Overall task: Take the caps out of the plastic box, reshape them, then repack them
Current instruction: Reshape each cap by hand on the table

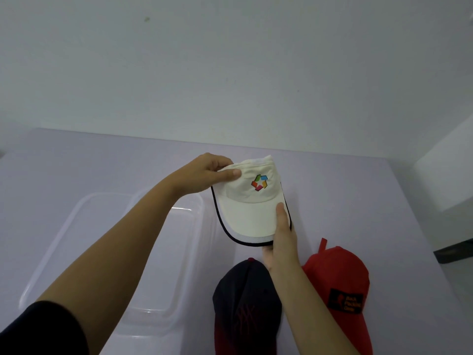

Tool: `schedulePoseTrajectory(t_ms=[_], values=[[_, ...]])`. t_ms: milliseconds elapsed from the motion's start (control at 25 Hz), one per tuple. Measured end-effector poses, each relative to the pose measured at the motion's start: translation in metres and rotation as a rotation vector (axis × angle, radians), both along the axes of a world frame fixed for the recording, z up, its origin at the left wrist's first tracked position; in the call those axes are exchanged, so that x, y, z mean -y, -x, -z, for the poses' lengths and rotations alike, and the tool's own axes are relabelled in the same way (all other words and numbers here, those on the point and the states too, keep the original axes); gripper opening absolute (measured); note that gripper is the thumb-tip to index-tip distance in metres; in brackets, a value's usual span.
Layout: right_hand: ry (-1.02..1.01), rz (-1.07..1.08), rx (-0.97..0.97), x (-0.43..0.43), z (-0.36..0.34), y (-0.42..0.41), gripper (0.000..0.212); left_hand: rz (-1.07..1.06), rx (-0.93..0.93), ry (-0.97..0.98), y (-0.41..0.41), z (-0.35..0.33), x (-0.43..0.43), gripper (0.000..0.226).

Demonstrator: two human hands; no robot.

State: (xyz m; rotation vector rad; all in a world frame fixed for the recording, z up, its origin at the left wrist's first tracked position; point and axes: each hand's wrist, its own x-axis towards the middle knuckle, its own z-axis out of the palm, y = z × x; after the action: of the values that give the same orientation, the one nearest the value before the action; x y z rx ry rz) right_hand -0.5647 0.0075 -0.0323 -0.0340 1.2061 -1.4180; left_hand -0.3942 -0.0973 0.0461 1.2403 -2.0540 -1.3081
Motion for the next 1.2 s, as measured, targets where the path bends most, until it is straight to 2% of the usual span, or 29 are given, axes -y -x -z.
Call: schedulePoseTrajectory(t_ms=[80, 120, 200, 320, 480, 520, 600, 680, 760, 840, 920, 1040, 1200], values=[[-0.015, 0.019, 0.004, -0.001, 0.002, -0.002, 0.038, 0.033, 0.097, 0.0, 0.0, -0.005, 0.0, 0.025], [-0.018, 0.04, 0.015, -0.002, 0.002, -0.002, 0.038, 0.05, 0.17, 0.02, 0.001, -0.006, -0.001, 0.031], [-0.017, 0.075, 0.016, -0.002, 0.003, -0.002, 0.04, 0.074, 0.3, 0.162, 0.007, -0.002, -0.003, 0.038], [-0.007, 0.093, -0.031, -0.001, 0.001, -0.006, 0.04, 0.044, 0.27, 0.318, 0.009, 0.0, 0.001, 0.027], [0.016, 0.121, -0.041, -0.001, -0.004, -0.015, 0.021, 0.068, 0.261, 0.159, 0.008, -0.009, 0.005, 0.02], [0.02, 0.128, -0.038, -0.001, -0.005, -0.017, 0.021, 0.07, 0.285, 0.145, 0.012, -0.012, 0.004, 0.02], [0.029, 0.137, -0.036, -0.001, -0.007, -0.019, 0.029, 0.039, 0.329, 0.169, 0.02, -0.014, 0.001, 0.036], [0.035, 0.131, -0.046, 0.0, -0.01, -0.022, 0.034, -0.036, 0.281, 0.203, 0.024, -0.013, 0.0, 0.045], [0.036, 0.13, -0.053, 0.001, -0.011, -0.022, 0.035, -0.016, 0.24, 0.224, 0.024, -0.012, 0.001, 0.03], [0.03, 0.133, -0.066, 0.002, -0.009, -0.022, 0.028, 0.028, 0.273, 0.219, 0.025, -0.011, 0.003, 0.018], [0.017, 0.131, -0.103, 0.0, -0.005, -0.022, 0.02, 0.023, 0.326, 0.205, 0.029, -0.013, 0.005, 0.019], [0.009, 0.14, -0.184, -0.002, 0.0, -0.023, 0.016, 0.022, 0.43, 0.216, 0.038, -0.015, 0.005, 0.036], [0.076, 0.098, -0.316, -0.002, -0.002, -0.018, 0.016, 0.139, 0.406, 0.174, 0.037, -0.021, 0.007, 0.026]])
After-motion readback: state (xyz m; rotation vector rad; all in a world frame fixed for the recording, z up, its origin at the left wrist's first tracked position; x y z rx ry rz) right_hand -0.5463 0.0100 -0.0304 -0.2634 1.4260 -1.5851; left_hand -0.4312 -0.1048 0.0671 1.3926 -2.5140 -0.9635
